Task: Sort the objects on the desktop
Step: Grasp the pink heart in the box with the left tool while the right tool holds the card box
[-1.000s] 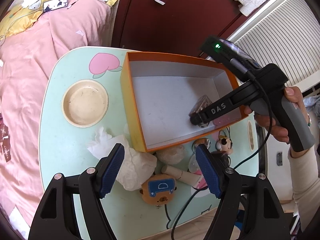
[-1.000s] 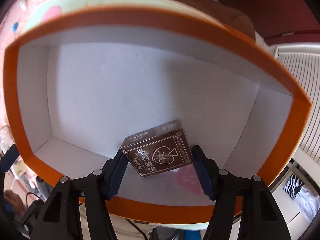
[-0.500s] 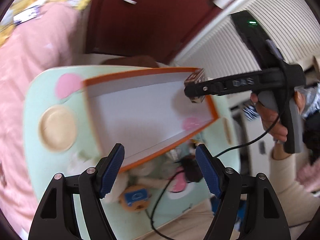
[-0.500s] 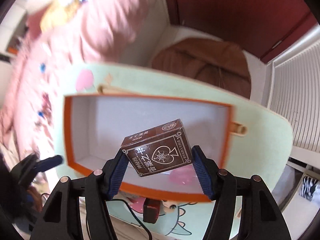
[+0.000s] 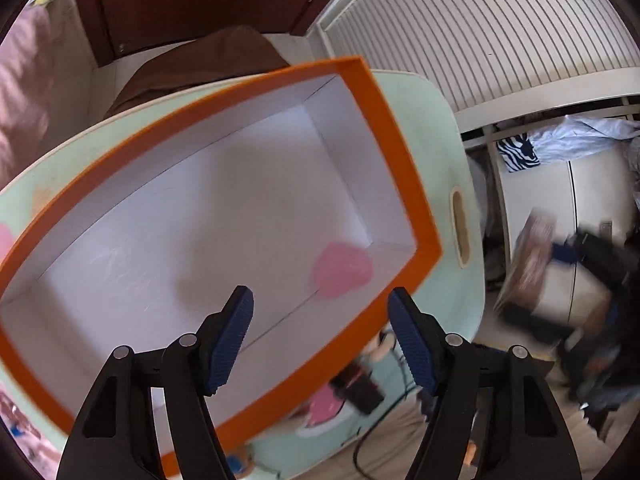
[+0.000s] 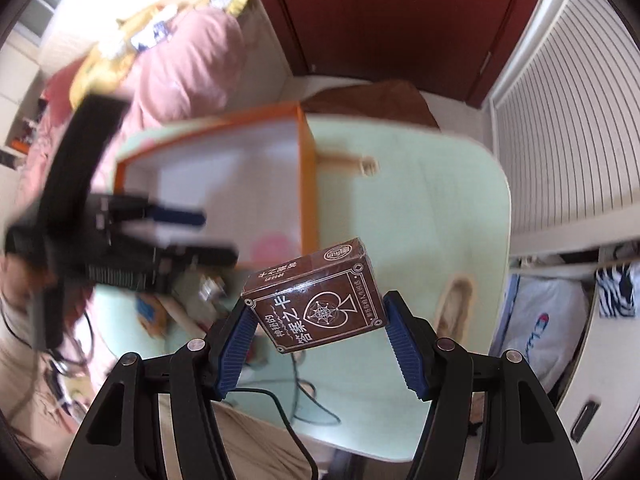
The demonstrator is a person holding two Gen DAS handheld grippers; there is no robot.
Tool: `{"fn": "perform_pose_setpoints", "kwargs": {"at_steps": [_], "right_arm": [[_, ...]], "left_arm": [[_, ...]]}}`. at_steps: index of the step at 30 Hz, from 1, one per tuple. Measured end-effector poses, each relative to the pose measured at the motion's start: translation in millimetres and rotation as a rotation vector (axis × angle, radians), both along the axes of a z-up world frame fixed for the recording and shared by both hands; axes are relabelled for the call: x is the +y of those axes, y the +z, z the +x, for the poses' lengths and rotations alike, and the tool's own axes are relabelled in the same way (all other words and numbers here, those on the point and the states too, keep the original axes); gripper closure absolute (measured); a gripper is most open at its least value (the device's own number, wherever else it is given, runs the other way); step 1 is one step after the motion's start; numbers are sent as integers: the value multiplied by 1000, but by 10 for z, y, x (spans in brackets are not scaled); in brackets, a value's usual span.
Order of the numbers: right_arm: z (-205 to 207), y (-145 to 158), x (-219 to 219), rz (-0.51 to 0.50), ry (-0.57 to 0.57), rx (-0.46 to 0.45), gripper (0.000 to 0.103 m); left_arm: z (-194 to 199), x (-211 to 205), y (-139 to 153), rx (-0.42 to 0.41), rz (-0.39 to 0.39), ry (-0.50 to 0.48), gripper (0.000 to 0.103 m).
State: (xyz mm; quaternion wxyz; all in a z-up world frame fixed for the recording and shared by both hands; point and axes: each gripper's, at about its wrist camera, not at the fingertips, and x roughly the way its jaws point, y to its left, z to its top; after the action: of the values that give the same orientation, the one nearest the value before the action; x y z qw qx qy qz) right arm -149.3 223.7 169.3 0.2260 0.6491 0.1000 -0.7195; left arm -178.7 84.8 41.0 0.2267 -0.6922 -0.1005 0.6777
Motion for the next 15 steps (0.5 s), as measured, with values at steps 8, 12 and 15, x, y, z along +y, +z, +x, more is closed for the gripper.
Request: {"fn": "perform_pose_setpoints", "kwargs": {"at_steps": [8, 12, 15], "right_arm": [[288, -490, 171, -34, -21, -104, 39], [273, -571, 239, -54, -39, -118, 39], [273, -574, 277, -56, -44, -110, 39]], "left_arm": [[-92, 252, -135, -25, -78, -36, 46], [-117, 284, -200, -55, -58, -32, 46], [-94, 329, -193, -36, -65, -54, 46]]}}
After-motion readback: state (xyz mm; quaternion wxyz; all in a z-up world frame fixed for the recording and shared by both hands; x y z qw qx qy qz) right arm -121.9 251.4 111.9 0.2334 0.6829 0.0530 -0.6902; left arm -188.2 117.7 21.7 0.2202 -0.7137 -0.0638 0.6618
